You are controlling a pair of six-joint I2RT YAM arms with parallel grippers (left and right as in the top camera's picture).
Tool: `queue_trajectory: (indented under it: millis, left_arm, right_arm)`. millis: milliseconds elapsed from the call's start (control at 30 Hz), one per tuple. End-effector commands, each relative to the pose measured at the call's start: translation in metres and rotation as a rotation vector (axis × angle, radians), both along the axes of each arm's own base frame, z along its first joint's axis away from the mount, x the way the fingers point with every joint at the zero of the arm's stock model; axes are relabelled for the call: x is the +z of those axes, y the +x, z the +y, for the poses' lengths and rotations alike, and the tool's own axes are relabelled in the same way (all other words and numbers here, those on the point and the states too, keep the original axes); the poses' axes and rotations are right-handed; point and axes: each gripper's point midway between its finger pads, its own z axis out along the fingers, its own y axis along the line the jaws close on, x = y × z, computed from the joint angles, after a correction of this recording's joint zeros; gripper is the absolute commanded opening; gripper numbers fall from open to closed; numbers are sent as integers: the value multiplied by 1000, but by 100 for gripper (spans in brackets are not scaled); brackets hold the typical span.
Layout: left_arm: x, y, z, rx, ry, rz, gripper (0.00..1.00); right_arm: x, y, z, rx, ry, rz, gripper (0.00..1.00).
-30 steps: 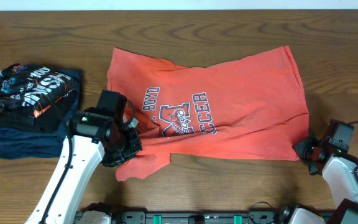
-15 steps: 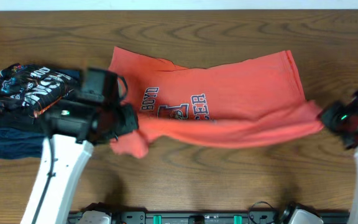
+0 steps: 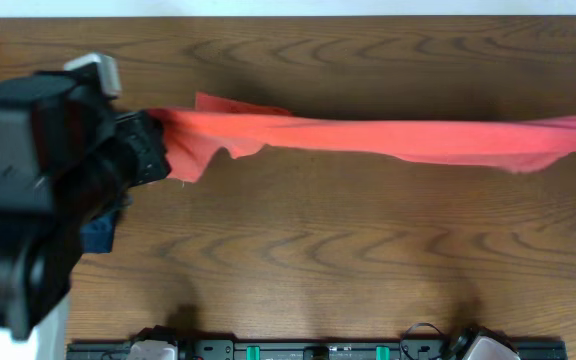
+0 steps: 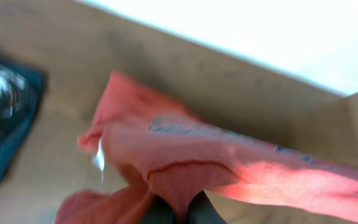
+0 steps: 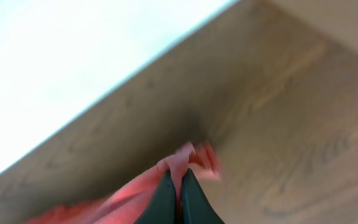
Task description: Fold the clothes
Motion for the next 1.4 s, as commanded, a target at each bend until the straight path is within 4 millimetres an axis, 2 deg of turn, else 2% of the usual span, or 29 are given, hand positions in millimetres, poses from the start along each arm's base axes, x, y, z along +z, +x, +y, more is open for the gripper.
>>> queue_trajectory:
  millis: [0, 67, 133, 233, 300, 433, 500, 600, 700, 733, 800, 867, 933, 1033, 1133, 1200, 1267, 1333, 1367]
  left_arm:
    - [47, -16, 8, 16, 16, -168, 6]
    - [61, -20, 9, 16, 10, -223, 6]
    - [67, -19, 8, 16, 7, -249, 6]
    - [61, -8, 7, 15, 9, -224, 6]
    - [50, 7, 6, 14, 14, -180, 6]
    - [14, 52, -1, 2, 21, -49, 6]
    - [-11, 83, -5, -2, 27, 22, 6]
    - [-48, 141, -11, -2, 33, 79, 6]
    - [-72, 201, -15, 5, 34, 46, 6]
    - [-76, 228, -14, 27, 44, -7, 6]
    - [-74, 254, -12, 53, 47, -75, 6]
    - [-57, 274, -10, 92, 14, -175, 6]
    - [-22, 282, -11, 99, -12, -303, 6]
    - [45, 277, -6, 110, -37, -490, 6]
    - [122, 253, 6, 126, -52, -661, 6]
    - [146, 237, 9, 119, -48, -698, 6]
    - [145, 224, 6, 97, -44, -652, 6]
    - [117, 212, -3, 46, -32, -518, 6]
    - [92, 207, -7, 32, -26, -413, 6]
  right_arm:
    - [36, -11, 2, 10, -90, -76, 1]
    - [47, -13, 3, 13, -107, -101, 1]
    - [51, -10, 4, 21, -113, -119, 1]
    - [48, 8, 9, 107, -94, -125, 1]
    - [37, 27, 10, 167, -60, -106, 1]
    - [-2, 72, 1, 234, -2, -9, 1]
    - [-30, 100, 0, 280, 14, 53, 1]
    - [-80, 155, -6, 319, 41, 128, 1]
    - [-115, 199, -14, 326, 56, 133, 1]
    - [-128, 216, -19, 316, 68, 123, 1]
    - [-137, 229, -27, 275, 100, 107, 1]
    - [-129, 239, -40, 220, 139, 42, 1]
    - [-97, 244, -54, 202, 119, -60, 1]
    - [-35, 237, -74, 174, 38, -188, 1]
    - [23, 217, -89, 139, -31, -283, 1]
    - [39, 204, -94, 121, -42, -287, 1]
    - [33, 195, -97, 110, -51, -241, 1]
    - [11, 187, -98, 98, -47, -143, 1]
    - [-8, 182, -97, 97, -43, -67, 1]
